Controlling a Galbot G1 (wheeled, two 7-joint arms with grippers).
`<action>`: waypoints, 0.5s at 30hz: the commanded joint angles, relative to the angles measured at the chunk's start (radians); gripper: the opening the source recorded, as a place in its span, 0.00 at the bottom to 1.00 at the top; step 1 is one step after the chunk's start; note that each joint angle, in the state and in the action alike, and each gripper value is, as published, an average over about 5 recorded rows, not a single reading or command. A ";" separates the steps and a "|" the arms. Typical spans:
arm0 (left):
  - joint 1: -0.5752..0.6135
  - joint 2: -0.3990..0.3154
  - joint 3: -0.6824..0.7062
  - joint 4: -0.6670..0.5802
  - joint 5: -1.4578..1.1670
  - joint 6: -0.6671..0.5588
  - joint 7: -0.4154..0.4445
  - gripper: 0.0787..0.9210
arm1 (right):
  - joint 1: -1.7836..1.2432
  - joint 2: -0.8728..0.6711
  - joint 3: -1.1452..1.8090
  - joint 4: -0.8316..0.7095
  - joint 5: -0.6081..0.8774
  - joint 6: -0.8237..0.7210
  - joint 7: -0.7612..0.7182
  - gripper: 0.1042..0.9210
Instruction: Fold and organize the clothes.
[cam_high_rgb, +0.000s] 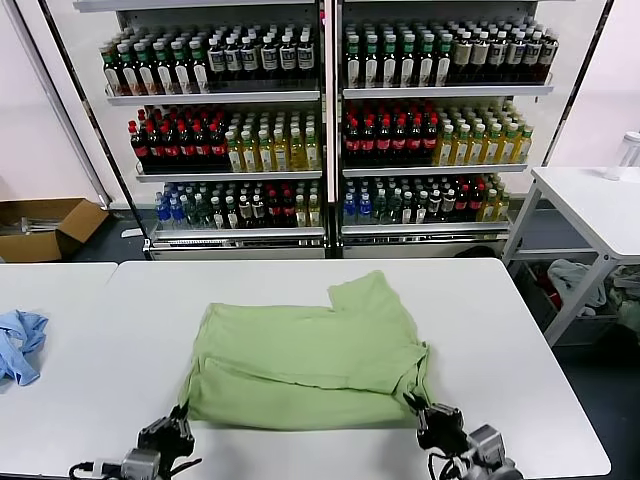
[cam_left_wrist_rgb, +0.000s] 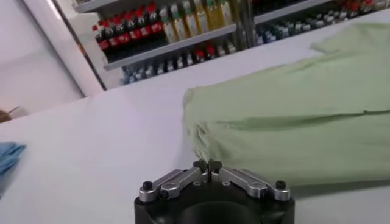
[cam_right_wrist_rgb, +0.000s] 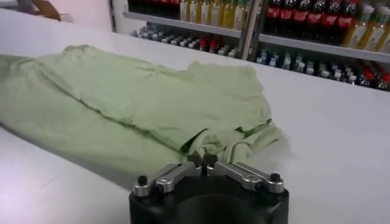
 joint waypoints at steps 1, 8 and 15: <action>0.195 -0.018 -0.018 -0.024 0.046 -0.036 -0.146 0.00 | -0.147 -0.005 0.013 0.054 -0.067 0.019 0.023 0.02; 0.218 -0.035 -0.002 -0.008 0.082 -0.061 -0.185 0.00 | -0.167 0.016 -0.007 0.045 -0.080 0.017 0.067 0.02; 0.218 -0.054 0.029 -0.027 0.152 -0.069 -0.214 0.06 | -0.200 0.039 -0.010 0.049 -0.078 0.031 0.129 0.15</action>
